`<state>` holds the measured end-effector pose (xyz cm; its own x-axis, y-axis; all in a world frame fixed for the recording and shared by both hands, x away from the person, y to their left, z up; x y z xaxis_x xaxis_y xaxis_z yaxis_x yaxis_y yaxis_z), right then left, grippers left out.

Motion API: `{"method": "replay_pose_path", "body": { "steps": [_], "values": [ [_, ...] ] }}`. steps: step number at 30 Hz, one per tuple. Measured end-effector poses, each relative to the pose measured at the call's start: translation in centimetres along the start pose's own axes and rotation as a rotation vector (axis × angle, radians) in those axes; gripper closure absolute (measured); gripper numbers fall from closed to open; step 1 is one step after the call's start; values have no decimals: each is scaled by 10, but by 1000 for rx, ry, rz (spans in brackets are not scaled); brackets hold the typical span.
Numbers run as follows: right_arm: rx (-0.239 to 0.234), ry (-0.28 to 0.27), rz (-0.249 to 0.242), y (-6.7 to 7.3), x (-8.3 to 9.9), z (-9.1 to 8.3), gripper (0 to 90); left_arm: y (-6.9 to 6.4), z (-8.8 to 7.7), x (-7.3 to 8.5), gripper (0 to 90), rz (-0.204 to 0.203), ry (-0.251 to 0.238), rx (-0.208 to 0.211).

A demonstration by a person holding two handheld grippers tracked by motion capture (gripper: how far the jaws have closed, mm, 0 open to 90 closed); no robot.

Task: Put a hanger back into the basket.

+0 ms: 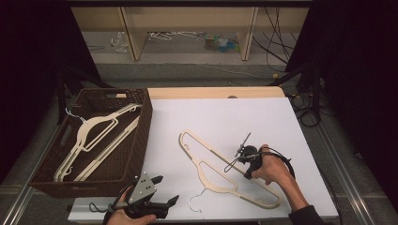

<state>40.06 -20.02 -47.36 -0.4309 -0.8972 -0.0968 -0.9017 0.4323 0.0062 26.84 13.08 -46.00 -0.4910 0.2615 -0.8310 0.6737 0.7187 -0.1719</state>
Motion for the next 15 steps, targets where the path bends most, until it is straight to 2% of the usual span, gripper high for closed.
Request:
{"method": "replay_pose_path", "body": {
  "steps": [4, 5, 7, 8, 10, 15],
  "values": [
    [-1, -14, -26, 0, 1, -1, 795, -2, 2, 0, 200, 16, 3, 1],
    [1, -25, -55, -2, 3, -1, 796, -3, 2, 0, 200, 24, 4, -3],
    [-1, -25, -54, -2, 3, -2, 796, -3, 3, 0, 201, 32, 6, -2],
    [-3, -23, -55, -2, 2, -2, 796, -3, 3, 0, 201, 53, 19, 1],
    [2, -22, -77, -3, 1, -2, 796, -4, 6, 1, 202, 44, 18, 6],
    [8, -27, -75, 0, -1, -6, 796, -3, 8, 0, 204, 53, 18, -2]
  ]
}}
Point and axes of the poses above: each handheld gripper's, and its own axes: z roughly forward along the jaws, x roughly out of its underside, y roughly to its left, the point moved 2 cm from there along z, roughly forward along the jaws, and after that the axes turned 9 degrees about -z, right-handed, at the moved point
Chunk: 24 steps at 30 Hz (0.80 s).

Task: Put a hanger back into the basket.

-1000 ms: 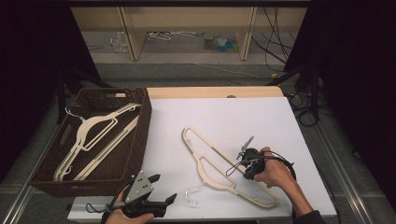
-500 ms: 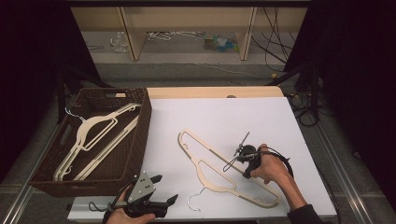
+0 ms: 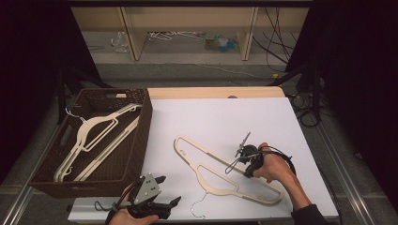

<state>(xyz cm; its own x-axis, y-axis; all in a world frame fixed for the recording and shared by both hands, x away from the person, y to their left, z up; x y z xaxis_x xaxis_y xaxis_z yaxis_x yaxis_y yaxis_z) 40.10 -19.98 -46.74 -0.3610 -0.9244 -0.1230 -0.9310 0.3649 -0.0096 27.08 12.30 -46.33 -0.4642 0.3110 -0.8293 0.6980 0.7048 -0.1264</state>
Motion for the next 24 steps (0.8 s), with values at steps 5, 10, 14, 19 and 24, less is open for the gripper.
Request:
{"method": "replay_pose_path", "body": {
  "steps": [5, 10, 14, 19, 24],
  "values": [
    [49, 3, -46, 3, -4, -14, 796, 1, 14, -2, 234, 69, 15, 6],
    [70, 6, -73, 8, -13, -28, 796, 2, 45, -7, 234, 220, 70, -31],
    [77, 7, -89, 9, -14, -32, 796, 2, 62, -9, 240, 308, 92, -58],
    [91, 1, -109, 9, -15, -37, 795, 0, 77, -10, 256, 376, 112, -51],
    [91, -2, -103, 10, -14, -39, 795, -4, 84, -9, 260, 471, 138, -97]
  ]
}}
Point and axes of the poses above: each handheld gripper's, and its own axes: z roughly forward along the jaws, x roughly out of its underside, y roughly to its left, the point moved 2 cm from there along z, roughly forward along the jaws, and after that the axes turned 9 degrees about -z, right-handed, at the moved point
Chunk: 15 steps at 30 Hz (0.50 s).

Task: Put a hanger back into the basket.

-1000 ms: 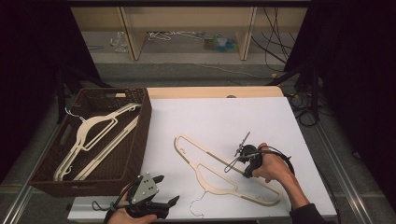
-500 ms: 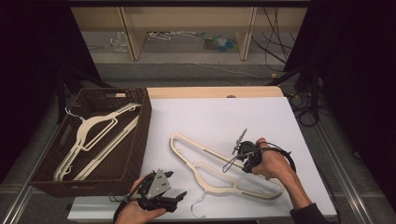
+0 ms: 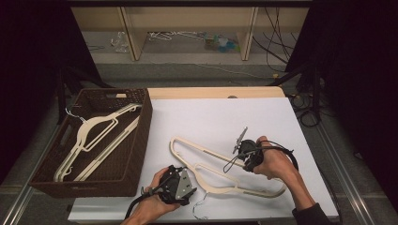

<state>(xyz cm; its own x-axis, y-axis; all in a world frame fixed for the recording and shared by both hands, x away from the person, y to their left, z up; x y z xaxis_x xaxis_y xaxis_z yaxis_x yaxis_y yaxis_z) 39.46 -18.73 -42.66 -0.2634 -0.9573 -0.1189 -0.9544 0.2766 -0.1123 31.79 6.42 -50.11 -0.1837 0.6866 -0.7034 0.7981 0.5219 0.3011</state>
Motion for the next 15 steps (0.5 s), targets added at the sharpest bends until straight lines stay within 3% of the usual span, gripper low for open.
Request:
{"method": "replay_pose_path", "body": {
  "steps": [3, 8, 15],
  "values": [
    [7, -4, -5, 1, 0, -3, 795, -3, 4, -2, 262, 57, 13, -24],
    [2, -11, -13, 3, -2, -2, 795, -4, 9, -7, 233, 80, 16, -60],
    [-21, -17, -7, 1, 1, -1, 795, -5, 9, -11, 226, 120, -10, -51]
  ]
}}
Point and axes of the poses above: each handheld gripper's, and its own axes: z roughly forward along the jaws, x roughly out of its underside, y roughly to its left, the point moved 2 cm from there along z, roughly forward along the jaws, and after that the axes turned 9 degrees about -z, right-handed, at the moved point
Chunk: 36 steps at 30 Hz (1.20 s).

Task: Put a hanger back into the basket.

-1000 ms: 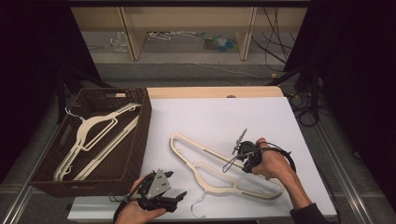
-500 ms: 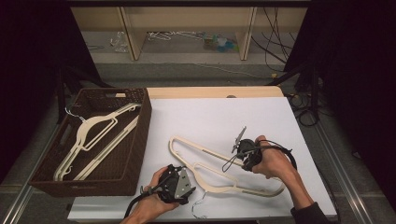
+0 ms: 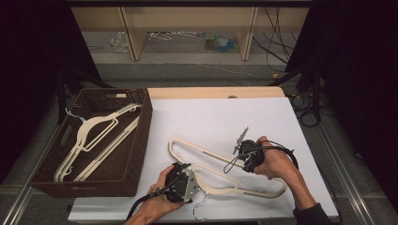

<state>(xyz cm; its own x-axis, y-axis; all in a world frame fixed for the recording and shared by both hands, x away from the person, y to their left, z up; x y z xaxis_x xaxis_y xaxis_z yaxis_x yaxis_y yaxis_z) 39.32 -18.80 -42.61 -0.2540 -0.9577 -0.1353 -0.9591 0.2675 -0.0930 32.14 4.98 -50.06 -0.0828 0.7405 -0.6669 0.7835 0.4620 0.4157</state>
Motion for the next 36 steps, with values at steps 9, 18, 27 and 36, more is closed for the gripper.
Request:
{"method": "replay_pose_path", "body": {
  "steps": [9, 18, 27, 36],
  "values": [
    [-84, -64, -22, -3, 5, 6, 793, -2, -14, -10, 275, 186, -83, 65],
    [-147, -70, -49, -7, 12, 24, 792, -8, -22, -13, 575, 297, -189, 171],
    [-217, -100, -32, -8, 16, 33, 795, -11, -33, -22, 803, 460, -213, 170],
    [-275, -125, -17, -4, 17, 39, 741, -7, -43, -29, 860, 527, -235, 159]
  ]
}}
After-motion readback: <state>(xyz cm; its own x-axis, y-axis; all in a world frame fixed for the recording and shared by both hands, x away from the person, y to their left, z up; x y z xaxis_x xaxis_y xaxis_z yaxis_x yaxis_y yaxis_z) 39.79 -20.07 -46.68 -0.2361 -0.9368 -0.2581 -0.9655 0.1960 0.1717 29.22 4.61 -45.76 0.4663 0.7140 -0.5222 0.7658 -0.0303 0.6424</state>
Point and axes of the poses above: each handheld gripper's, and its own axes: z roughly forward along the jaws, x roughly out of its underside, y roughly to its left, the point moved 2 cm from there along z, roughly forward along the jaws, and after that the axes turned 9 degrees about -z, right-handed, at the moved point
